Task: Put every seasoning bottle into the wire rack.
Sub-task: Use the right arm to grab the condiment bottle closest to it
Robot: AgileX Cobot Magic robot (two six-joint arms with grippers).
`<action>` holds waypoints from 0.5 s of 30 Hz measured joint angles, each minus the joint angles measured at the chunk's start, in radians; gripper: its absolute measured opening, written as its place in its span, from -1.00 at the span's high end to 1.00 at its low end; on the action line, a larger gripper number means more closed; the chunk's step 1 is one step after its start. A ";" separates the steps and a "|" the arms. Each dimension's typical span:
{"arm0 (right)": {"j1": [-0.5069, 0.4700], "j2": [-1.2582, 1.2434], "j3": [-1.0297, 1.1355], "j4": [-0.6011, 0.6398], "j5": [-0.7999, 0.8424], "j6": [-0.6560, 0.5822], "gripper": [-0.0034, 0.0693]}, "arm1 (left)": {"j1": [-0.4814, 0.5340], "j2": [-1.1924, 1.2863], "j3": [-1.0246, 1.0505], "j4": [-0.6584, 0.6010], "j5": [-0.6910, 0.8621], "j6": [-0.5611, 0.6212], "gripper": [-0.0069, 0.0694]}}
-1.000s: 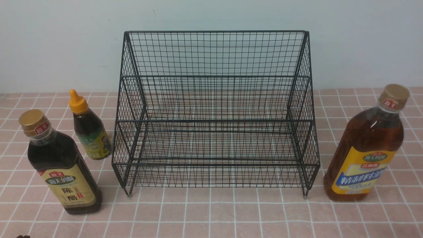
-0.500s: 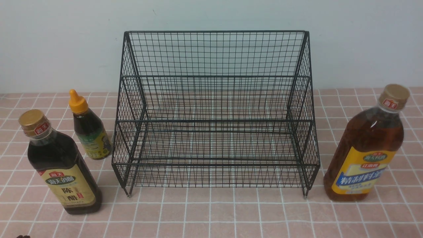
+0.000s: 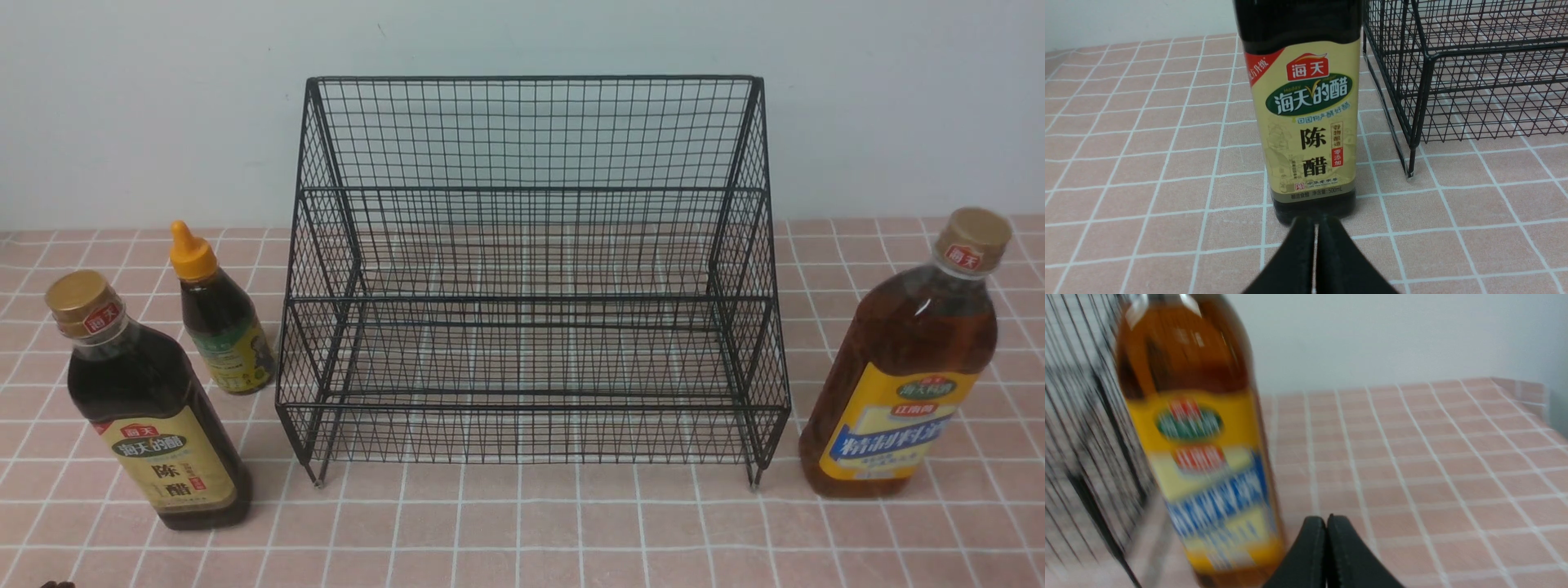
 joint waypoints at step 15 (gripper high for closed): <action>0.000 0.000 -0.001 0.500 -0.510 0.057 0.95 | 0.000 0.000 0.000 0.000 0.000 0.000 0.84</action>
